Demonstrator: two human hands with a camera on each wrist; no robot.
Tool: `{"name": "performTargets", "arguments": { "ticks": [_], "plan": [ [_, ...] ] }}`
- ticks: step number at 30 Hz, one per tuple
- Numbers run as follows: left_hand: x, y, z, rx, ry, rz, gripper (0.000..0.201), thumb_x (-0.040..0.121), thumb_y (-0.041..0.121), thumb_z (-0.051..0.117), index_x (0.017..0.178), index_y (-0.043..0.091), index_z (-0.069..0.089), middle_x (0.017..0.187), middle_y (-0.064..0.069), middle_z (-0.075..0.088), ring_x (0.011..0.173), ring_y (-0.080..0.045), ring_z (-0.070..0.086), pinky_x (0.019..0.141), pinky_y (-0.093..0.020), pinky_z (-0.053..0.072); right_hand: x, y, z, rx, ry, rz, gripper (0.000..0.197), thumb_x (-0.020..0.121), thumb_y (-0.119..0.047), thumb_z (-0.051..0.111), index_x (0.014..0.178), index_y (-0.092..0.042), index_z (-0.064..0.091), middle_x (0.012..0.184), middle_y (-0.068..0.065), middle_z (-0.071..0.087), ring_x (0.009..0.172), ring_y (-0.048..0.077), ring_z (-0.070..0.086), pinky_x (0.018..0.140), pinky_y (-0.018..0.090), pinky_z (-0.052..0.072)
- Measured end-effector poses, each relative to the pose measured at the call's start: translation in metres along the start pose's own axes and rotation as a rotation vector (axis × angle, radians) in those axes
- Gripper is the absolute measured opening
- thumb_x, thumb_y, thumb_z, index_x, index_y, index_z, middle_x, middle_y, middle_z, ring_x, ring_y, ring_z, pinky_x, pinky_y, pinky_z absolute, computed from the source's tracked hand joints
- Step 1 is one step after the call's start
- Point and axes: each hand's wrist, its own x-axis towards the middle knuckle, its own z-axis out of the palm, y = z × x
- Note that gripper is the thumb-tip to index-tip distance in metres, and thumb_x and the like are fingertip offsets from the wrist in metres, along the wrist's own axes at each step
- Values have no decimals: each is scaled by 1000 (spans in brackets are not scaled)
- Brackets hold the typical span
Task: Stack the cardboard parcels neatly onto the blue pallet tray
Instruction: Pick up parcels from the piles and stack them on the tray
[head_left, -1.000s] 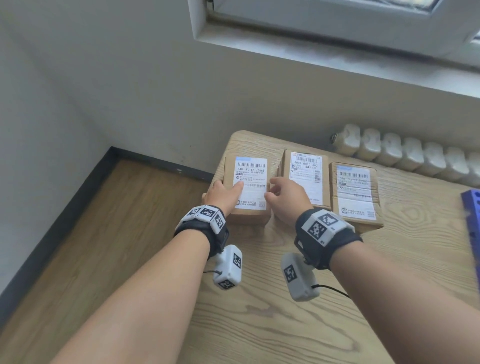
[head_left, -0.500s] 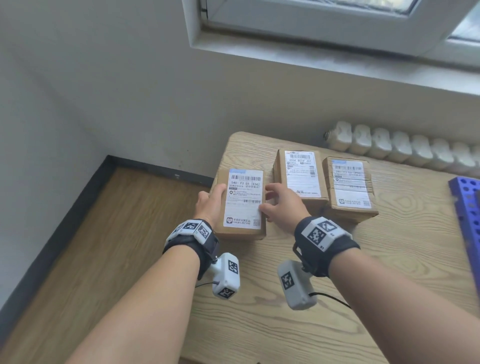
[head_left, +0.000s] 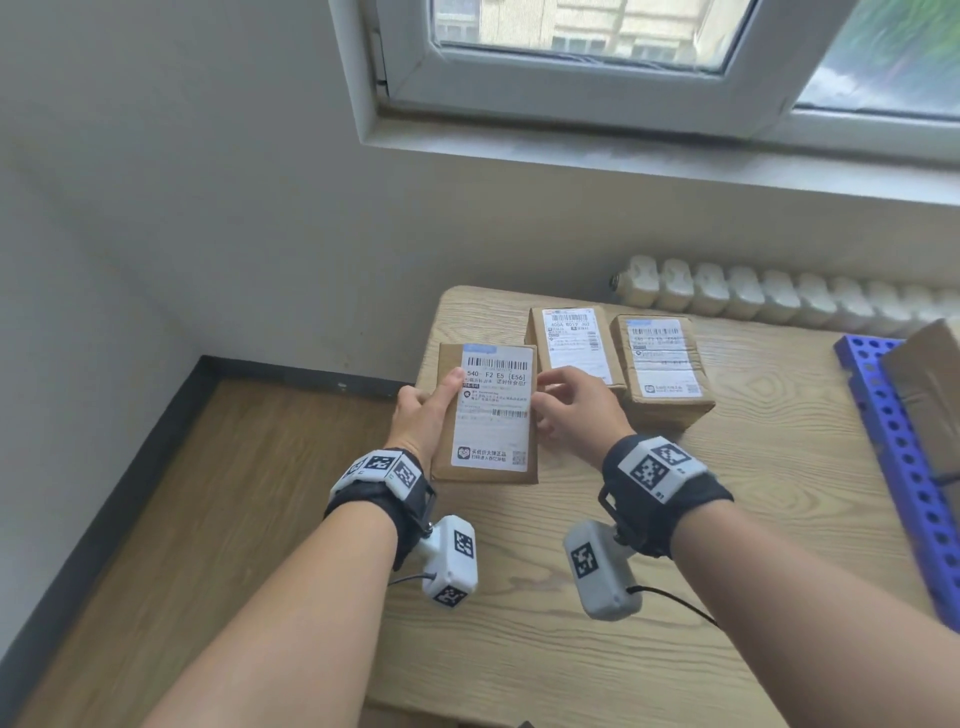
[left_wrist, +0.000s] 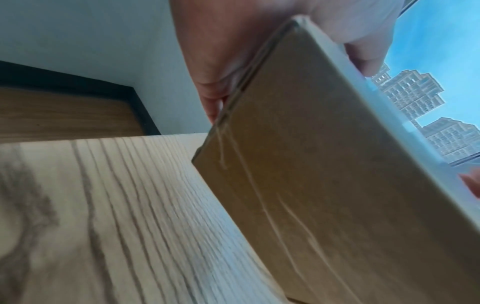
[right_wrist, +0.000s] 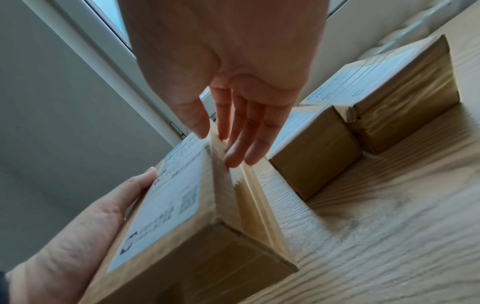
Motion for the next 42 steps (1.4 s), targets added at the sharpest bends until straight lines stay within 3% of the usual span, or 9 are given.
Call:
{"name": "performTargets", "arguments": {
  "ticks": [6,9,14,27,31,34,37,40,42],
  "plan": [
    [-14,-1,6,-2,-24,96,63,82,66,61,117,15,49,108,-7,68,92,-23,68,84,-43,56,-20,-1,-19,-8,15,-24,10,96,-23,58,106,-22,59,96,-2,69,74,9,68,61,20,52],
    [-23,2,18,-7,-45,167,50,88,58,59,120,20,51,108,-3,69,93,-18,68,81,-36,54,-31,2,-33,-32,40,-38,14,96,-23,58,108,-19,63,94,-1,70,75,10,68,67,24,55],
    [-48,9,44,9,-97,256,49,92,55,57,126,20,54,107,-1,71,89,-14,69,71,-27,52,-51,13,-61,-30,82,-30,16,96,-25,57,108,-17,65,91,0,71,77,13,70,79,36,59],
    [-153,21,137,-17,-180,351,65,87,58,60,133,12,53,114,-6,69,98,-22,69,85,-39,56,-143,58,-170,26,170,-87,11,96,-30,55,97,-25,64,94,-2,71,88,17,68,85,48,56],
    [-203,30,175,-60,-202,372,51,93,51,57,124,11,56,101,-7,72,84,-20,70,69,-31,55,-186,73,-220,39,121,-112,30,95,-43,53,118,-25,61,108,-4,68,98,15,65,90,47,55],
    [-237,43,206,-104,-266,402,53,92,54,55,123,10,58,102,-13,73,85,-27,72,65,-33,57,-218,82,-258,65,103,-127,59,83,-62,55,135,-34,51,123,0,64,111,17,60,96,48,51],
    [-273,58,237,-147,-314,407,67,82,64,59,124,12,58,109,-19,71,88,-33,72,59,-33,58,-243,88,-294,138,72,-111,82,68,-71,59,143,-45,37,132,0,60,119,17,57,88,41,53],
    [-309,81,271,-113,-343,454,62,87,63,54,120,11,62,112,-19,71,90,-31,72,62,-34,58,-269,89,-336,214,67,-151,66,93,-39,60,150,-36,26,108,-8,65,95,6,64,66,17,55],
    [-331,97,294,-60,-365,492,50,98,54,45,115,12,67,111,-15,71,88,-27,71,66,-31,57,-282,90,-366,257,96,-167,63,95,-25,58,149,-31,28,99,-10,62,88,4,63,71,16,56]
  ]
}}
